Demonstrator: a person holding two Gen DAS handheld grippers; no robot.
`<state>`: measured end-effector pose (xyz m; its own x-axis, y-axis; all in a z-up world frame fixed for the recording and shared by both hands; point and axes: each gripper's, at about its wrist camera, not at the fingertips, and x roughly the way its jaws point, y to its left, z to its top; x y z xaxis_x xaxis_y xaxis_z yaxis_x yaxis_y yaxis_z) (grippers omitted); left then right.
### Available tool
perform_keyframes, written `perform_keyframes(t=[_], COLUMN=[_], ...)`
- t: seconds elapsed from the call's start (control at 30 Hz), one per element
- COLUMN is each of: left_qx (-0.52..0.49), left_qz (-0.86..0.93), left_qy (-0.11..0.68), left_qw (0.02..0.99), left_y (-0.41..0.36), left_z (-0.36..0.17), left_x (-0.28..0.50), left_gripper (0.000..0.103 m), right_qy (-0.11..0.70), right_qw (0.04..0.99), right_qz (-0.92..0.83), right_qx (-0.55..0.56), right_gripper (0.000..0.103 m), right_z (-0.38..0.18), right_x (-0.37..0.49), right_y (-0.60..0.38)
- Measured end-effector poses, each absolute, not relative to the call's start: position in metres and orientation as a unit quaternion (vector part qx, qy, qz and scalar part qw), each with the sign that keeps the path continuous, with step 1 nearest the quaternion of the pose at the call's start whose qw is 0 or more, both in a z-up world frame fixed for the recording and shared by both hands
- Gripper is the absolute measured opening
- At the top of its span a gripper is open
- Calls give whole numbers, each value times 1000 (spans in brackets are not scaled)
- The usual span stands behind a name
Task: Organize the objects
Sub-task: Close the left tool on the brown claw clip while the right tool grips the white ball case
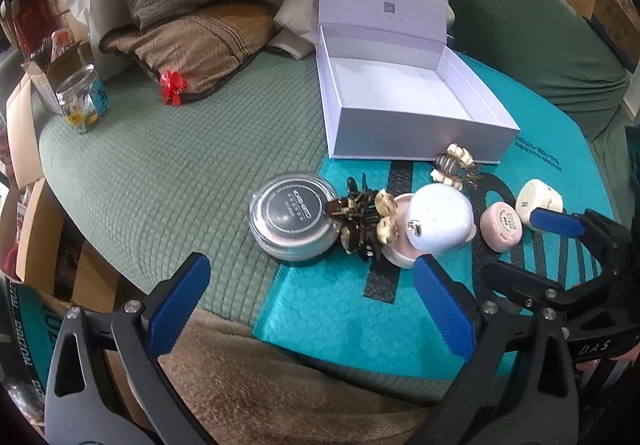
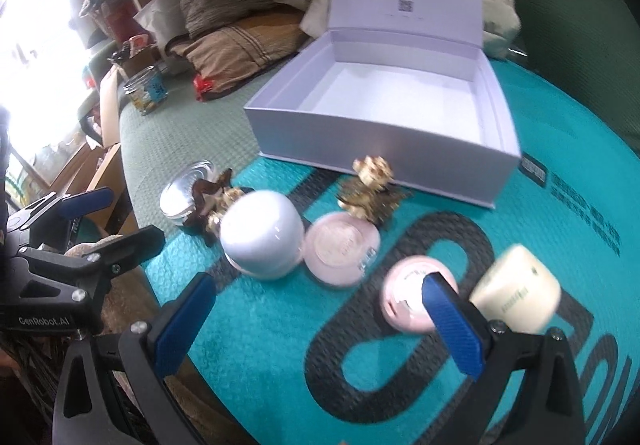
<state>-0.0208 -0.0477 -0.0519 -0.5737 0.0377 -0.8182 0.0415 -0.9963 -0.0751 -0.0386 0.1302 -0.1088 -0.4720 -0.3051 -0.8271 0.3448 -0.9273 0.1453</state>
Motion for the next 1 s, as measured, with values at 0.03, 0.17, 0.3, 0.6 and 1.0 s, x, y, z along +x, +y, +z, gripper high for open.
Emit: perform_keyframes(t=[0.03,0.17,0.3,0.6,1.0], left_qx=[461,466,471,472,475], left_qz=[-887,-884,-880,-879,-874], left_qy=[40,49,54,61,86], left_qw=[1,-15,-31,-36,-52], left_y=[-48,-52,-56,-60,-59], left_z=[-52,-53,-56,-61,-67], left_x=[-22,-27,-31,-39,-44], left_gripper=[101,91,82,78,79], right_qy=[23,28,35,53,54], right_qw=[196,218,235,265,290], right_qz=[-857,-853,-850,-847,-844], right_qx=[477,473,470,458,447], right_gripper=[102,89,87,79,54], right_z=[-109,-111,-113,-117,-120], right_x=[-41,-50,-55,-61,-58], right_y=[127,118,112,102,108])
